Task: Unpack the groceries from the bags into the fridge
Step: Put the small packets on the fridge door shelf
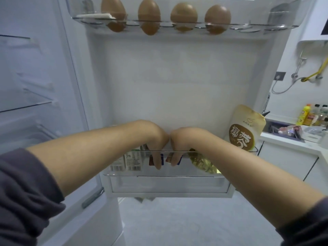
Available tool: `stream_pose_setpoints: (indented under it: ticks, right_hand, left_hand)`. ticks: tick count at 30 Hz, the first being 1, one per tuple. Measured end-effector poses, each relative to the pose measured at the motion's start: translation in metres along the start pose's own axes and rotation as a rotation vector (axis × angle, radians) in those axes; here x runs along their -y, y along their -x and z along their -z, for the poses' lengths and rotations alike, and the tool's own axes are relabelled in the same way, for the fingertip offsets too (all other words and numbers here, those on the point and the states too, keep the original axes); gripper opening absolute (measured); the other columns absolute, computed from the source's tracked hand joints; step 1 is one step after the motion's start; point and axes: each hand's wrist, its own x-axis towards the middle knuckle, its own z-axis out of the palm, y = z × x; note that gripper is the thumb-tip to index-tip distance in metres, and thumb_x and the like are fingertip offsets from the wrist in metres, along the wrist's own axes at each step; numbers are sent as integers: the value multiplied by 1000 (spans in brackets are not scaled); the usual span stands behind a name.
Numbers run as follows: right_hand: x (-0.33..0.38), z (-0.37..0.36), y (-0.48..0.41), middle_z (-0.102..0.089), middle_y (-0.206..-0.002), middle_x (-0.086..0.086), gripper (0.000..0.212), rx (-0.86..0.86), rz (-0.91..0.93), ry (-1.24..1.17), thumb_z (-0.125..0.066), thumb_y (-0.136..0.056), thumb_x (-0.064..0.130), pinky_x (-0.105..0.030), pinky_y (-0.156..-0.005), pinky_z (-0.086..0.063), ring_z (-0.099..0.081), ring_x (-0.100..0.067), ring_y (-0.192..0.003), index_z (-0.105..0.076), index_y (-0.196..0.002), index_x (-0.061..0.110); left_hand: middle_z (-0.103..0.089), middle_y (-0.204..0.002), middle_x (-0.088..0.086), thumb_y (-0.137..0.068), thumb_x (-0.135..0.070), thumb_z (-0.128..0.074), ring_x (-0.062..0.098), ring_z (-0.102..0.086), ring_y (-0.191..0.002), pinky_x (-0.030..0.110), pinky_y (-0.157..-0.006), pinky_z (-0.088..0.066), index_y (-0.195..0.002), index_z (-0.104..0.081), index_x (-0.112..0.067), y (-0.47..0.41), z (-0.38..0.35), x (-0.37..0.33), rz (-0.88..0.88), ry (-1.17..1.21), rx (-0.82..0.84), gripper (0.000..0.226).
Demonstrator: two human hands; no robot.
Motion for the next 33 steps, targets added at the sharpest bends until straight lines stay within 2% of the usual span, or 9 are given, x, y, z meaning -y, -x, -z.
stream_pose_setpoints:
  ticks: [3,6,8,13,15,18,23,29,33]
  right_hand:
    - [1,-1,-1,-60,-55,22,20,-33,5,36,-85,-73,32,-22,-56,-42,-56,-5,-63,-69,-62,36]
    - [1,1,0,-56,-44,25,43,-20,15,52,-84,-75,27,-19,-52,-37,-53,-1,-61,-63,-45,50]
    - [0,-1,-4,-56,-48,21,40,-56,0,58,-84,-74,25,-20,-51,-35,-52,-2,-60,-63,-44,41]
    - [2,-3,-1,-56,-74,5,24,-138,18,70,-84,-73,28,-25,-61,-37,-54,-21,-78,-69,-91,23]
    - [1,-3,1,-59,-83,2,33,-163,19,65,-83,-74,28,-24,-62,-37,-54,-21,-81,-72,-105,20]
    - [0,-4,0,-60,-90,0,38,-167,10,51,-82,-76,26,-25,-68,-38,-54,-21,-83,-70,-111,19]
    - [0,-5,-2,-60,-89,-1,37,-189,-12,18,-84,-73,25,-26,-69,-40,-56,-22,-82,-71,-107,17]
    - [-1,-7,-1,-61,-88,0,37,-210,-23,10,-85,-72,27,-26,-68,-40,-56,-21,-81,-71,-105,19]
    - [-1,-5,3,-65,-95,-1,33,-198,-26,14,-85,-72,30,-25,-65,-40,-56,-21,-81,-68,-99,20]
  left_hand:
    - [-71,-107,-10,-77,-46,-79,17,-65,-100,35,-94,-51,-96,-69,-29,-7,-5,-3,89,-44,10,27]
    - [-72,-100,-14,-79,-43,-77,13,-65,-94,30,-84,-51,-97,-71,-30,-12,-5,2,111,-45,3,23]
    - [-70,-94,-17,-79,-42,-78,11,-63,-87,27,-77,-48,-90,-68,-34,-13,-5,5,105,-40,-18,17]
    - [-53,-75,-21,-78,-45,-77,13,-55,-74,24,-55,-36,-107,-66,-34,-14,-7,4,109,-91,-136,33]
    - [-50,-74,-23,-79,-46,-75,13,-53,-74,24,-58,-37,-107,-65,-34,-15,-7,4,113,-94,-153,32]
    - [-52,-74,-21,-80,-43,-75,15,-54,-78,25,-71,-41,-109,-66,-32,-17,-8,3,121,-67,-149,32]
    - [-56,-82,-15,-81,-38,-77,15,-54,-85,26,-72,-39,-114,-67,-30,-16,-9,3,127,-23,-174,36]
    - [-67,-110,-6,-81,-34,-77,21,-61,-103,29,-86,-47,-119,-66,-27,-11,-7,1,110,0,-151,40]
    - [-60,-84,-11,-77,-40,-80,18,-59,-84,26,-72,-46,-106,-68,-30,-8,-4,-1,146,1,-168,32]
